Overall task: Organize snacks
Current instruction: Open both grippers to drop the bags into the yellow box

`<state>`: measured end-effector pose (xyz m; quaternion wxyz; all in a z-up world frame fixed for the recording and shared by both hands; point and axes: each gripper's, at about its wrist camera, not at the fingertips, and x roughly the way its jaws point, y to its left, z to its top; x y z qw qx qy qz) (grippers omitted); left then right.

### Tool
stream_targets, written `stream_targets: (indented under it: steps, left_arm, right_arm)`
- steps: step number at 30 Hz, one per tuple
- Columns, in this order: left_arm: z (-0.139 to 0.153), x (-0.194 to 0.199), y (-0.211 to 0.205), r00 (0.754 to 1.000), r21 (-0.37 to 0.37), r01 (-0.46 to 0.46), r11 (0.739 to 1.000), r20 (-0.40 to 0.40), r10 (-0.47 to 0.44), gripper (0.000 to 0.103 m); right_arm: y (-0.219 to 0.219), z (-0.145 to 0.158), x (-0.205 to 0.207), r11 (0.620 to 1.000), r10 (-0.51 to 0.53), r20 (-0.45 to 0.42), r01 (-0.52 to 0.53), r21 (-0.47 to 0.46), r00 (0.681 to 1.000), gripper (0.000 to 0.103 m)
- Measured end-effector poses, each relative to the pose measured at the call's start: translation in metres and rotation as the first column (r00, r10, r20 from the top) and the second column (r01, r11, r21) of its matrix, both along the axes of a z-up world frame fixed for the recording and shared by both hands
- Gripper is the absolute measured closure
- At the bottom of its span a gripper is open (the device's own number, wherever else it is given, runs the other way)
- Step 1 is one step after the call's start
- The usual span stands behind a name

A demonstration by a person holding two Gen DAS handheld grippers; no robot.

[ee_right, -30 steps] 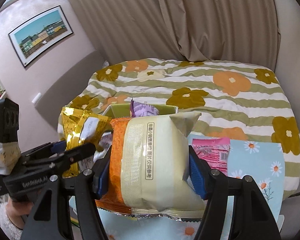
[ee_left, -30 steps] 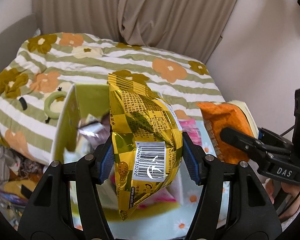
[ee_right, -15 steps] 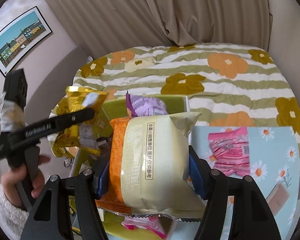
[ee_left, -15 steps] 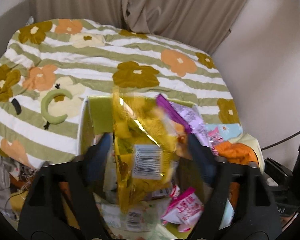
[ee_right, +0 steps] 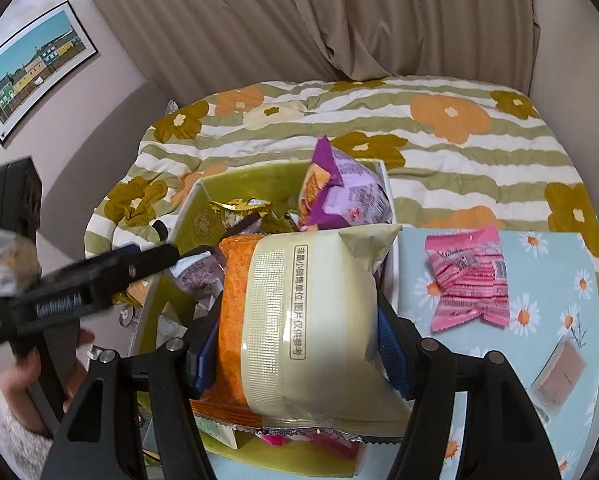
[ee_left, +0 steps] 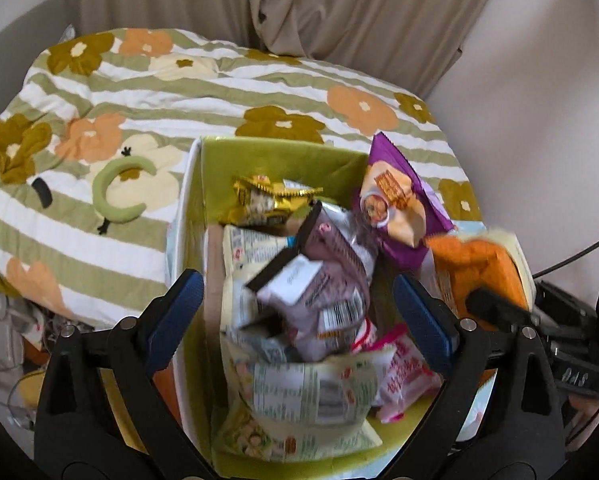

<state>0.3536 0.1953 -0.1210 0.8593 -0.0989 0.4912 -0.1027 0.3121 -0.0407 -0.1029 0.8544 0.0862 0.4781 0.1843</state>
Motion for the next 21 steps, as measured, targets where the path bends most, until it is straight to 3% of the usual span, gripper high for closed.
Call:
stream_targets:
  steps: [9, 11, 13, 21]
  left_arm:
    - [0.006, -0.019, 0.010, 0.999, 0.035, -0.035, 0.999, 0.028, 0.034, 0.008]
    - [0.003, -0.023, 0.012, 0.999, 0.043, -0.038, 0.998, 0.022, 0.037, 0.008]
    - [0.000, -0.025, 0.013, 0.999, 0.048, -0.039, 0.998, 0.013, 0.038, 0.008]
    - [-0.001, -0.036, 0.006, 1.000, 0.067, -0.021, 0.998, 0.022, 0.020, 0.008]
  right_arm:
    - [0.021, -0.005, 0.019, 0.999, 0.013, 0.025, -0.012, -0.030, 1.000, 0.037]
    - [0.023, -0.008, 0.018, 0.999, 0.004, 0.039, -0.002, -0.041, 0.999, 0.013]
    - [0.022, -0.007, 0.011, 1.000, 0.006, 0.061, -0.004, -0.031, 0.998, 0.003]
    - [0.021, 0.003, -0.007, 0.998, 0.016, 0.133, -0.006, -0.070, 0.991, 0.002]
